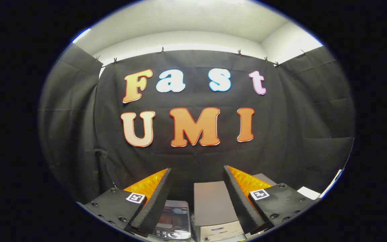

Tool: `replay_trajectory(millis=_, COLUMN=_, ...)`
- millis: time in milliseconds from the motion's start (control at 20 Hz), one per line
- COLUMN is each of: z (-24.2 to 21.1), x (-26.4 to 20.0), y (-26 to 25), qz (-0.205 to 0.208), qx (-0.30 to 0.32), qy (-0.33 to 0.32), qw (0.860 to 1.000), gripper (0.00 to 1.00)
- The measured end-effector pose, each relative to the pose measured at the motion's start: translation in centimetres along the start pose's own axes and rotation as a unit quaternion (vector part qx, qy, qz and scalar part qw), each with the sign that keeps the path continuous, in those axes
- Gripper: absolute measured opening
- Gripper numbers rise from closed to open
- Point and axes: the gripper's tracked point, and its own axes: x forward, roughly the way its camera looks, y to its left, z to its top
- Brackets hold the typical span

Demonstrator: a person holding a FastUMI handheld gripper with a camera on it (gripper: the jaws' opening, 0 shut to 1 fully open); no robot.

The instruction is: Put the clothes into the washing machine and then close the washing machine lid.

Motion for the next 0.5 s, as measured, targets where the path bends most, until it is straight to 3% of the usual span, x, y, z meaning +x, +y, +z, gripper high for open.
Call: replay_trajectory(millis=500, z=4.8, x=-3.8, y=-8.6, qz=0.005, qx=0.001, qy=-0.051, qw=0.999, gripper=0.98)
